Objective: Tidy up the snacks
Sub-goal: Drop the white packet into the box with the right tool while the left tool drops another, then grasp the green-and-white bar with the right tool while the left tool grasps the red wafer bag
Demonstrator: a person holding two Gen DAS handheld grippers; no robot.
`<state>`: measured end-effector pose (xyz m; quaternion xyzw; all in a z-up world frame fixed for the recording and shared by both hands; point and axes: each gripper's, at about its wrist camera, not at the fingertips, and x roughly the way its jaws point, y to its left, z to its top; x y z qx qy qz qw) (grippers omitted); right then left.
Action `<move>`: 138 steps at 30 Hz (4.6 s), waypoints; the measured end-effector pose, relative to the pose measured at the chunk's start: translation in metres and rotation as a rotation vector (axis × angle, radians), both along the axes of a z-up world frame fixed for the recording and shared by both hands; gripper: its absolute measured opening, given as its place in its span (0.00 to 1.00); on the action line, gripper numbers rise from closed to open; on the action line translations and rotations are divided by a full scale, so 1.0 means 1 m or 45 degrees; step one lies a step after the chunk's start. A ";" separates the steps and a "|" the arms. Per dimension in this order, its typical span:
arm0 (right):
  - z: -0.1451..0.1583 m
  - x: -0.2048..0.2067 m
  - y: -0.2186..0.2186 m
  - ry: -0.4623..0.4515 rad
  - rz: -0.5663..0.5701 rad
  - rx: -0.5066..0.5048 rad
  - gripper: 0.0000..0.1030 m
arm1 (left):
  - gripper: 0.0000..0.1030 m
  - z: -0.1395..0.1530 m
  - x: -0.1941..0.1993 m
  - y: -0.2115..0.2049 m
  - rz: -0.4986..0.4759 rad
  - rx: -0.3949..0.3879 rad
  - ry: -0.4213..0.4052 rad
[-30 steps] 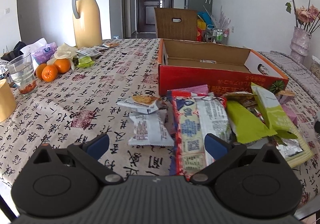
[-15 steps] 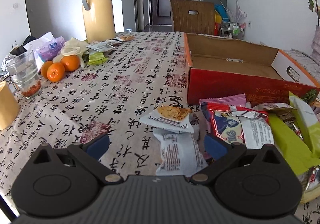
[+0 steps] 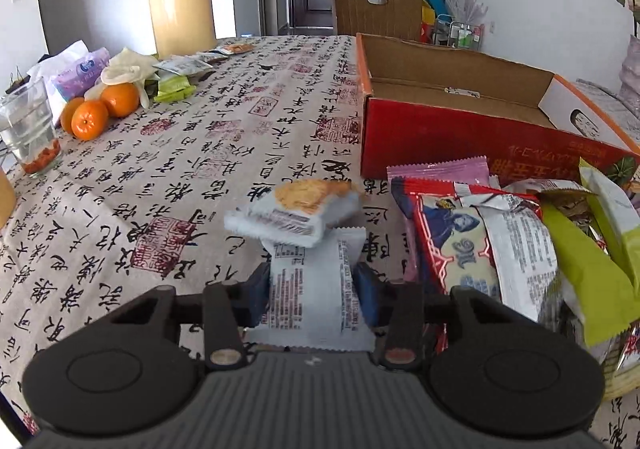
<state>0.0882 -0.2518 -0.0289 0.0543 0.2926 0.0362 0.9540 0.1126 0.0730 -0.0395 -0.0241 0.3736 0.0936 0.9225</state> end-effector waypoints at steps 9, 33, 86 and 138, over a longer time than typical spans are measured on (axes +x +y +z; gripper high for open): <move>0.006 -0.012 0.001 -0.033 0.016 0.006 0.45 | 0.41 0.016 -0.023 -0.005 -0.024 0.004 -0.066; 0.057 0.053 0.029 -0.211 0.127 -0.035 0.45 | 0.41 0.088 0.025 -0.051 -0.197 0.047 -0.326; 0.059 0.088 0.033 -0.123 0.183 -0.099 1.00 | 1.00 0.089 0.057 -0.067 -0.217 0.098 -0.337; 0.017 0.014 0.048 -0.025 0.180 -0.030 0.33 | 1.00 0.021 -0.006 -0.056 -0.188 -0.042 -0.095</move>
